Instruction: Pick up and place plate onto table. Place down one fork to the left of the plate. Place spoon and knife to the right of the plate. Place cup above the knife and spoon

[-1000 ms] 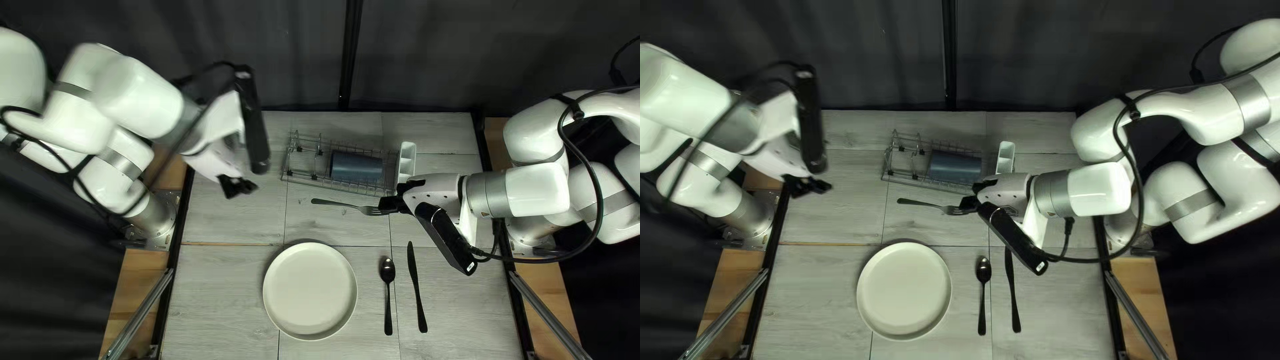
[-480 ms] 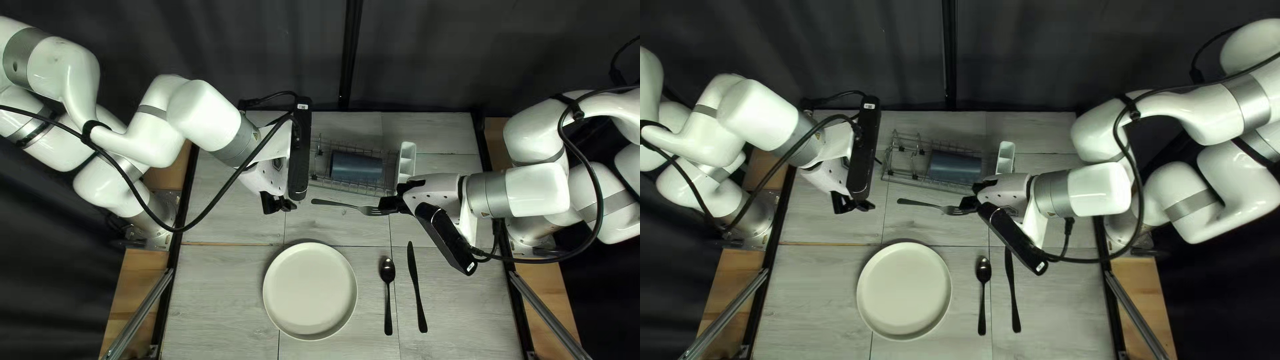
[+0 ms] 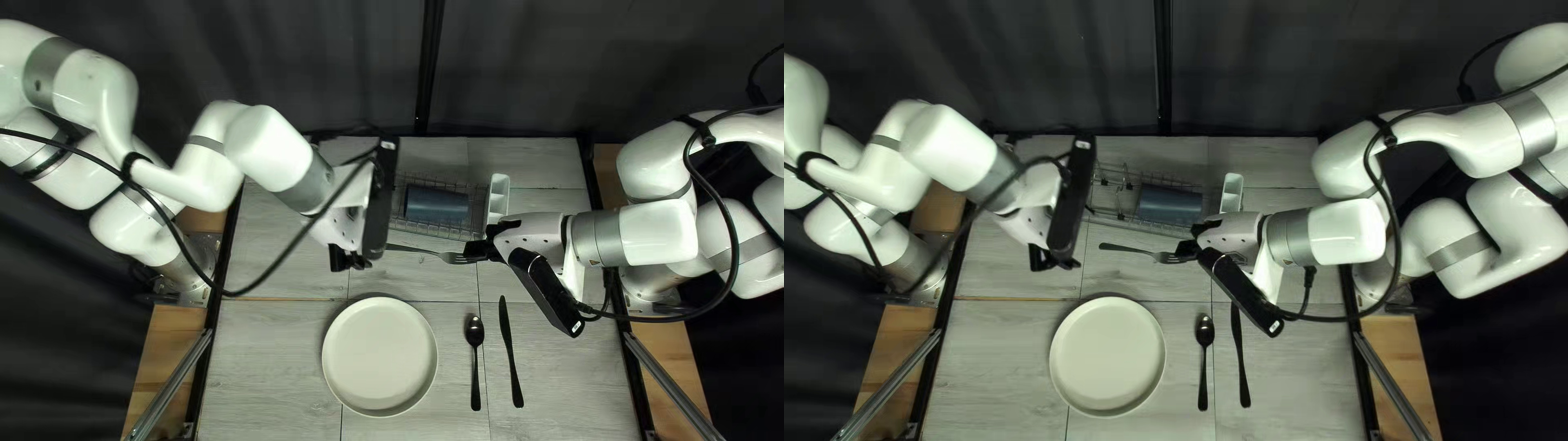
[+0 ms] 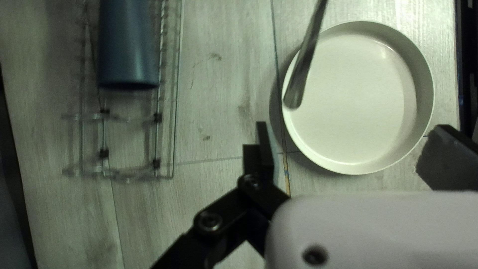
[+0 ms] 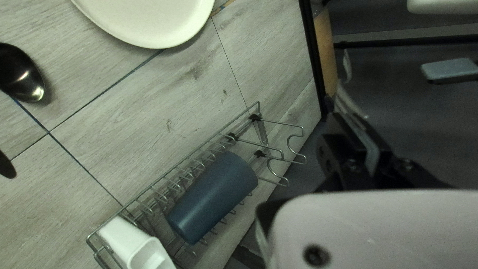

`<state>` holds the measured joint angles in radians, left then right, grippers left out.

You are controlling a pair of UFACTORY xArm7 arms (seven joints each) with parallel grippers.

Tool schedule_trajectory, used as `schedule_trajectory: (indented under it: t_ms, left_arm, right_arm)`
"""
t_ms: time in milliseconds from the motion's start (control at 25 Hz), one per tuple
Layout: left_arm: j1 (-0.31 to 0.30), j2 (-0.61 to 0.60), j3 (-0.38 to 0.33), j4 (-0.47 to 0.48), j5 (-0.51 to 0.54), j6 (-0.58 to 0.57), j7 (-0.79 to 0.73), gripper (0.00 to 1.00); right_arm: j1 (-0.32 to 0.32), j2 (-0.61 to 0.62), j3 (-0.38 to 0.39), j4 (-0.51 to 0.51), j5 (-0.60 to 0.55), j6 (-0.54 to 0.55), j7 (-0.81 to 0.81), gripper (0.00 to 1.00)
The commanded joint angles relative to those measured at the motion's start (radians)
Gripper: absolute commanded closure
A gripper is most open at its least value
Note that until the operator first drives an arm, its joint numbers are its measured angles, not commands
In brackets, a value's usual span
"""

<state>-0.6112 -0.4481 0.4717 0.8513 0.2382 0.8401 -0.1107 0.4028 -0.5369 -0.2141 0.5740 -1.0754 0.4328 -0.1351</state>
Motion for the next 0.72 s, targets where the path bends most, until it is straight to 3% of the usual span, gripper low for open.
schedule_trajectory:
  t_ms: [40, 280, 720]
  left_arm:
    - [-0.054, 0.083, 0.073, 0.034, -0.081, -0.057, 0.116, 0.00]
    - [-0.102, 0.172, 0.167, 0.086, -0.203, -0.081, 0.259, 0.00]
    - [-0.135, 0.251, 0.223, 0.105, -0.314, -0.110, 0.361, 0.00]
  right_arm:
    - [0.000, 0.000, 0.000, 0.000, 0.000, 0.000, 0.000, 1.00]
    - [0.000, 0.000, 0.000, 0.000, 0.000, 0.000, 0.000, 1.00]
    - [0.000, 0.000, 0.000, 0.000, 0.000, 0.000, 0.000, 1.00]
